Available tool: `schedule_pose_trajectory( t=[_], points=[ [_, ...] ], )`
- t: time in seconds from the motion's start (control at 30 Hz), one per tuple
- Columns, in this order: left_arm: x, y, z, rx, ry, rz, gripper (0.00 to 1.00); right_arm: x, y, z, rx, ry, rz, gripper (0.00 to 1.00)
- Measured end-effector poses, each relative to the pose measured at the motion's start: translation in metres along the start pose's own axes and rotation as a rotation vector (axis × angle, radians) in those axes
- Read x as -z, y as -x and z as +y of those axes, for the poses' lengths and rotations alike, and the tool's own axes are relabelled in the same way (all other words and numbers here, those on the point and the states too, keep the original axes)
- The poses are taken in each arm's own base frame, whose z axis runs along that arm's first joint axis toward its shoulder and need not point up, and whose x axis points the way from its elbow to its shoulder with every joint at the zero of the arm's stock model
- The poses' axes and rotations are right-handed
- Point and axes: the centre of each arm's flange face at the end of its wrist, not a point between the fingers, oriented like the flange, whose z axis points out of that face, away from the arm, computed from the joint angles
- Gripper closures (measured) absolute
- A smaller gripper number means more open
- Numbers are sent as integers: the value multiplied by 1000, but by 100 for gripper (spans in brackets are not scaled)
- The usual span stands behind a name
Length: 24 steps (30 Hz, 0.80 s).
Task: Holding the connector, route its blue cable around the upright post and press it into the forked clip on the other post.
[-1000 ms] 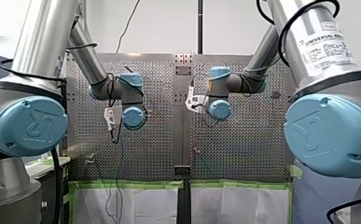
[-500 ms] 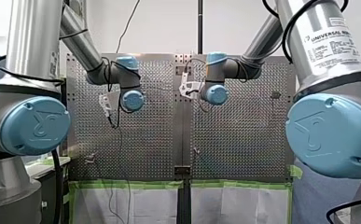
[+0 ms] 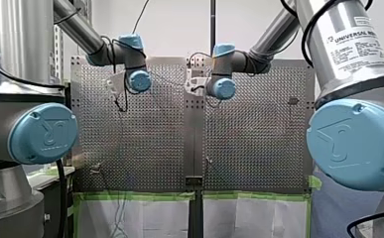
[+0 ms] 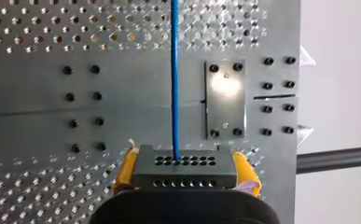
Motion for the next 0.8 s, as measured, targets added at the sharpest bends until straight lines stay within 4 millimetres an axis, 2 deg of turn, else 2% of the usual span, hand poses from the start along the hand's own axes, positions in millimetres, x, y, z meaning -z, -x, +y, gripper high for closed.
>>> schedule_pose_trajectory(
  t=[0.2, 0.4, 0.57, 0.8],
  points=[
    [-23, 36, -5, 20, -13, -44, 99, -12, -21, -10, -4, -24, 24, 98],
    [-36, 62, 5, 13, -22, -61, 99, -22, -41, -20, -6, -45, 41, 98],
    [-55, 65, 13, 0, -24, -48, 99, -29, -58, -31, -10, -62, 45, 98],
    [-89, 56, 22, -42, -19, -15, 99, -41, -85, -36, -24, -69, 88, 98]
  ],
)
